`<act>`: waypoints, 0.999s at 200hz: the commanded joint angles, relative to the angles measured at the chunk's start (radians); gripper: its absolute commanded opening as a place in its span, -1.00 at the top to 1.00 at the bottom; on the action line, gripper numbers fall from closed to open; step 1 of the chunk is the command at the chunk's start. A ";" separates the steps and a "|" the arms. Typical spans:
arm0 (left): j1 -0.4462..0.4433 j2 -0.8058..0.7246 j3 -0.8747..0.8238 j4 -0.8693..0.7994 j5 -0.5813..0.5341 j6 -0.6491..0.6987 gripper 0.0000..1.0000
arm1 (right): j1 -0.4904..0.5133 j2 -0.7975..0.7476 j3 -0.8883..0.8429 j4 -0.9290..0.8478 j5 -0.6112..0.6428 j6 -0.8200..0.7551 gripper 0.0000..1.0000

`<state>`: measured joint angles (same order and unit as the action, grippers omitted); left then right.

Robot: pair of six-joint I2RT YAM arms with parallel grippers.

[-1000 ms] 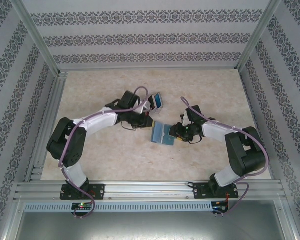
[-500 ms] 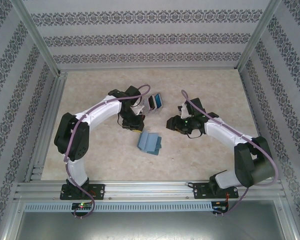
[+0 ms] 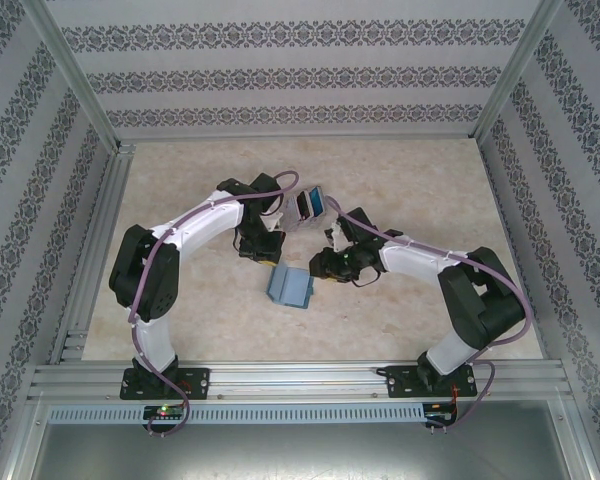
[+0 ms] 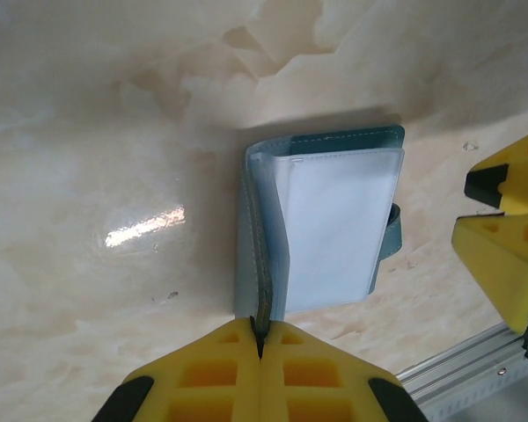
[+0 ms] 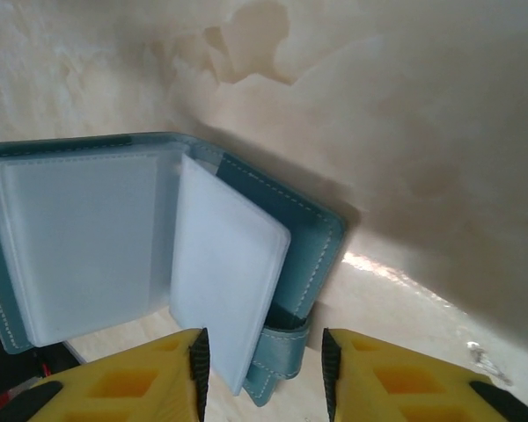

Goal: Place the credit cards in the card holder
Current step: Turn over the card slot at the card holder, then flip over the card slot in the card holder.

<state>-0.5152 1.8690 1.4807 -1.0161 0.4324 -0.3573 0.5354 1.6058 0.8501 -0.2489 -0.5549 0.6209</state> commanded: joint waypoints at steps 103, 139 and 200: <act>0.015 -0.058 -0.027 0.083 0.115 -0.073 1.00 | 0.138 0.120 -0.077 0.654 -0.113 0.341 0.01; 0.029 -0.079 -0.068 0.133 0.153 -0.102 1.00 | 0.165 0.102 -0.102 0.643 -0.056 0.328 -0.01; 0.088 -0.131 -0.128 0.208 0.186 -0.131 1.00 | 0.193 0.056 -0.116 0.628 -0.057 0.300 0.02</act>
<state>-0.4488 1.7866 1.3476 -0.9150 0.5426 -0.4572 0.6968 1.6939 0.7567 0.3717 -0.6067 0.9443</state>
